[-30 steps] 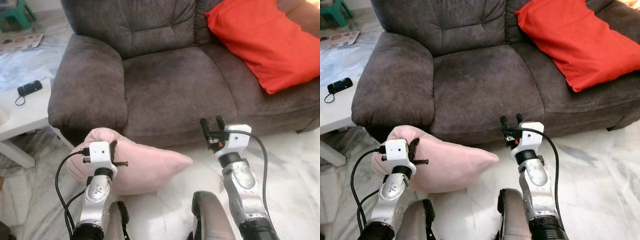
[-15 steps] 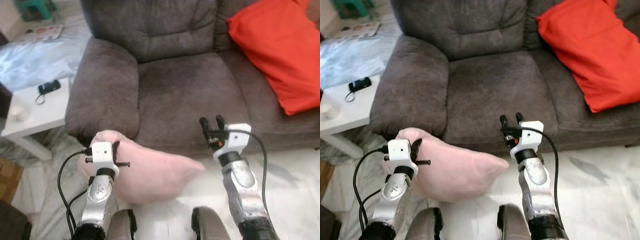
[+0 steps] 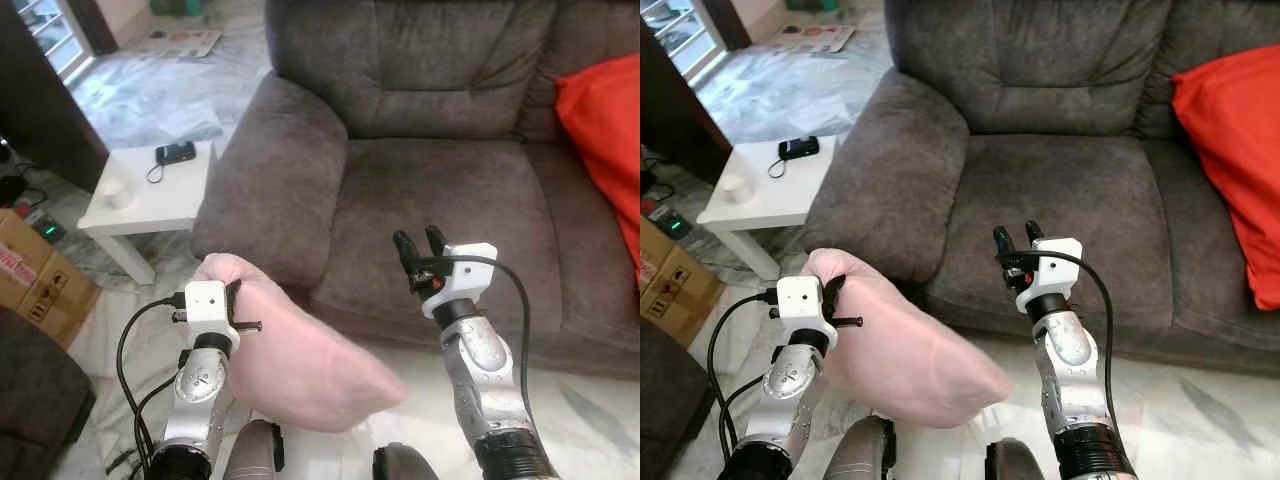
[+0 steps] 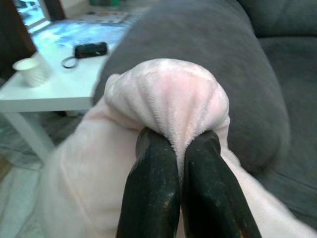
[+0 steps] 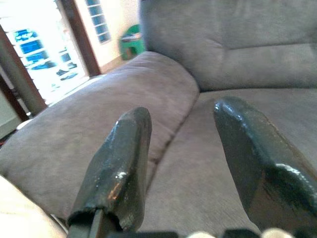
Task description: Move the pillow to the sofa from floor
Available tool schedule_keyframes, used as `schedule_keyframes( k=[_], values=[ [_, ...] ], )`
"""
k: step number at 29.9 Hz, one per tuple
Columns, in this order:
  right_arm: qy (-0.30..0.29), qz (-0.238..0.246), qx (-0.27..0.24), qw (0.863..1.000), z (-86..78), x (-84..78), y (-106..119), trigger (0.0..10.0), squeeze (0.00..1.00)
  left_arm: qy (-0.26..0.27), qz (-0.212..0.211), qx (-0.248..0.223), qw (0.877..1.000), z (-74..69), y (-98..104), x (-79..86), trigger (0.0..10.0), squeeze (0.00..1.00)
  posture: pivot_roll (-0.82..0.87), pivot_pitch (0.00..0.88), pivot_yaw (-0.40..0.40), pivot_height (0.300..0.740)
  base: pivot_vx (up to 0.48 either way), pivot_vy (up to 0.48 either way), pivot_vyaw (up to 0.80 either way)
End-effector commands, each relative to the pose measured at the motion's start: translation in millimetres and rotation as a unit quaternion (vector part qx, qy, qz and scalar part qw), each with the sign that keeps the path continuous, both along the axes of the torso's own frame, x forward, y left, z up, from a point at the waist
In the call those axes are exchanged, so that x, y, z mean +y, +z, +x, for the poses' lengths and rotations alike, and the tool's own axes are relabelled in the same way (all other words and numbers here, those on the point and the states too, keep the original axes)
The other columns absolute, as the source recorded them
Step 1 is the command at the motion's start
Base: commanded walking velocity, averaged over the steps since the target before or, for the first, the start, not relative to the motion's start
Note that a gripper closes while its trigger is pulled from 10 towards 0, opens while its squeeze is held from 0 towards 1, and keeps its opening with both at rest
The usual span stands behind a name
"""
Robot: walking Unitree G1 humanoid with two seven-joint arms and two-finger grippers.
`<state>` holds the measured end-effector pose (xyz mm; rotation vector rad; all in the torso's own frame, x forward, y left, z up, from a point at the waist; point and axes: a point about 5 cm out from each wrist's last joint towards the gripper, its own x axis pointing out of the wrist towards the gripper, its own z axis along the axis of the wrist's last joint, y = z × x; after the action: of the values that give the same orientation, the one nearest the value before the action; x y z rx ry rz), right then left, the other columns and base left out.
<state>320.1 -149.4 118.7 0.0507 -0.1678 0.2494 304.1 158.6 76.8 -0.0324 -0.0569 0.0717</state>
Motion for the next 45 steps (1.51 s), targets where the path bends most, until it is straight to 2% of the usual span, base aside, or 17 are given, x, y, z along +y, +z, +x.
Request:
schedule_keyframes(
  k=[1, 23, 32, 45],
  values=[
    [0.007, -0.007, -0.007, 1.0, 7.1, -4.1, 8, 10.0, 0.0, 0.031, -0.004, -0.06, 0.998, 1.3, 23, 10.2, 10.0, 0.0, -0.09, 0.028, 0.014, 0.653, 0.0, 0.0, 0.0],
    [-0.001, 0.004, -0.012, 1.0, 10.7, 0.3, 4, 10.0, 0.0, 0.0, 0.004, -0.099, 0.995, 5.6, 55, 9.4, 10.0, 0.0, -0.05, 0.0, 0.067, 0.653, 0.0, 0.0, 0.0],
    [-0.002, 0.013, -0.02, 1.0, 12.3, 6.5, 6, 10.0, 0.0, -0.009, 0.004, -0.096, 0.995, 5.6, 56, 8.1, 10.0, 0.0, -0.05, 0.0, 0.082, 0.653, 0.0, 0.0, 0.0],
    [-0.006, 0.016, -0.024, 1.0, 12.9, 7.2, 5, 10.0, 0.0, -0.021, 0.003, -0.097, 0.995, 6.3, 61, 5.6, 10.0, 0.0, -0.04, 0.0, 0.09, 0.653, 0.0, 0.0, 0.0]
  ],
)
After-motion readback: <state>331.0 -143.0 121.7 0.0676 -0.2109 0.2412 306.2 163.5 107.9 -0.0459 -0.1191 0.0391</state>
